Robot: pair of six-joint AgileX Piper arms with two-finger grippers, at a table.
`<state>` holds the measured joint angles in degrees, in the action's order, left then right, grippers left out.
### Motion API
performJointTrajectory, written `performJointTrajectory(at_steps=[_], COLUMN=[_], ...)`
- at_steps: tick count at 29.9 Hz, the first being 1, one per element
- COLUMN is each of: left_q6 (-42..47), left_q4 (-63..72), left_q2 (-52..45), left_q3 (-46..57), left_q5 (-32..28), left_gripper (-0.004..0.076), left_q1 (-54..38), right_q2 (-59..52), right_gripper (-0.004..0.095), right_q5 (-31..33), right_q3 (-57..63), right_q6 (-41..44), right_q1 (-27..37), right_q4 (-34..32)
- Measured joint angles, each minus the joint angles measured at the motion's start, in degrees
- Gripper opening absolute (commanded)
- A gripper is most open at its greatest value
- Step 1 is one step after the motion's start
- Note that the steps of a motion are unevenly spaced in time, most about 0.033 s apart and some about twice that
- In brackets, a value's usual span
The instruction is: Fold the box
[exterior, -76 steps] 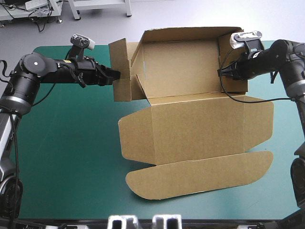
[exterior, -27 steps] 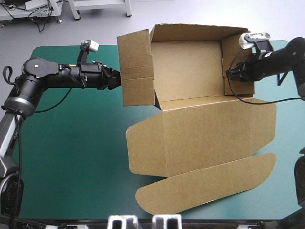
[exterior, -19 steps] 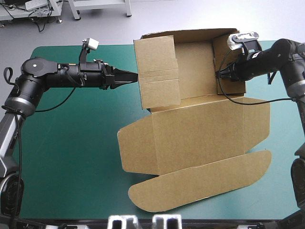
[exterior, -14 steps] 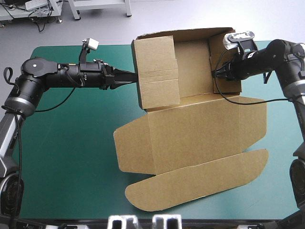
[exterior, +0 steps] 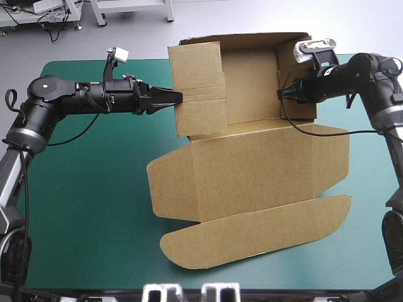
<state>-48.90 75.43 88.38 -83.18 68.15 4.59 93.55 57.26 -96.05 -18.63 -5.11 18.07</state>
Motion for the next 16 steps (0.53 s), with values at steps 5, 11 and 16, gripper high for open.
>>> performJointTrajectory(at_steps=[5, 11, 16], left_q6=[-0.18, 0.88, 8.84], left_q4=[0.12, -5.58, -20.65], left_q2=[0.00, 0.00, 0.00], left_q3=[0.00, -0.74, -3.29], left_q5=[-0.39, -7.61, -16.91], left_gripper=[0.0421, 0.0421, 0.0421], left_q1=[0.00, 3.45, 9.58], right_q2=[0.00, 0.00, 0.28], right_gripper=[-0.0019, -0.0019, -0.0019], right_q5=[-0.91, -3.08, -3.94], right_q3=[0.00, 0.00, 0.00], right_q6=[0.34, 3.45, 6.37], right_q1=[-0.56, -3.10, -4.18], right_q4=[-0.20, -3.80, -7.27])
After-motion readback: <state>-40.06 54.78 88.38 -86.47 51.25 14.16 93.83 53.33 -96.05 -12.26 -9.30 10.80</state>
